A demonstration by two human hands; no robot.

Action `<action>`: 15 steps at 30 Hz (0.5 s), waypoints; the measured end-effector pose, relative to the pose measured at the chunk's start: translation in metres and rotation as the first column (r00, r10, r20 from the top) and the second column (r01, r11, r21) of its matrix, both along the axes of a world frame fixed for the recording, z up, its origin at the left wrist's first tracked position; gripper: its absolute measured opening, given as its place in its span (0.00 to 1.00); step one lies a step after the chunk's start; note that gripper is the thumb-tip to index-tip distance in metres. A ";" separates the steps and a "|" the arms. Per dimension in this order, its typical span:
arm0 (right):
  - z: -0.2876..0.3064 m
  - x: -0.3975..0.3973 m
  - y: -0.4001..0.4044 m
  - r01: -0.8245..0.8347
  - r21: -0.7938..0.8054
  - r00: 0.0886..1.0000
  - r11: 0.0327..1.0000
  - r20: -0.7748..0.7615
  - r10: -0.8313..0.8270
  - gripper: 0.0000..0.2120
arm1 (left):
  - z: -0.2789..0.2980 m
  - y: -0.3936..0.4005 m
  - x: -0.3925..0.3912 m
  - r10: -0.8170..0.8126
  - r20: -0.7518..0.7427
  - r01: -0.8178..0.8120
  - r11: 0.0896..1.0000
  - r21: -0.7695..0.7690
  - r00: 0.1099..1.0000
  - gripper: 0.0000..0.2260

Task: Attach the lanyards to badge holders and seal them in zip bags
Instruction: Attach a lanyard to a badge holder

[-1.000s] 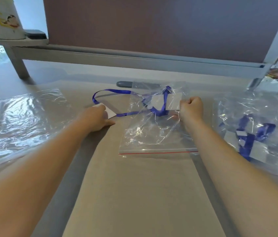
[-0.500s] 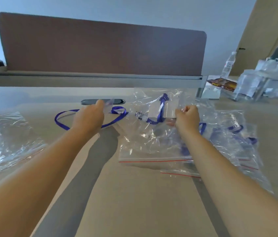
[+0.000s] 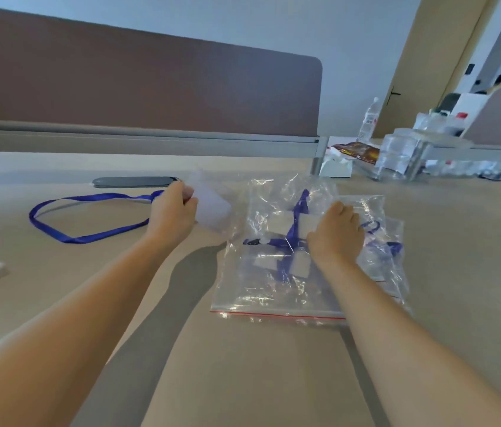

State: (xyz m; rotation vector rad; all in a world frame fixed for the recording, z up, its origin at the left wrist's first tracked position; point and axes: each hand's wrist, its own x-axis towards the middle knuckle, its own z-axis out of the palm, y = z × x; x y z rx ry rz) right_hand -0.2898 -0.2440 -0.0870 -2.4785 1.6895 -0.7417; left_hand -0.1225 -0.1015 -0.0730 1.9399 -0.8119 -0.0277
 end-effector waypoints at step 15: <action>-0.017 0.158 0.087 -0.553 0.117 0.833 0.825 0.072 0.548 0.12 | 0.003 0.107 0.102 0.337 -0.259 -0.387 0.906 -0.174 0.905 0.11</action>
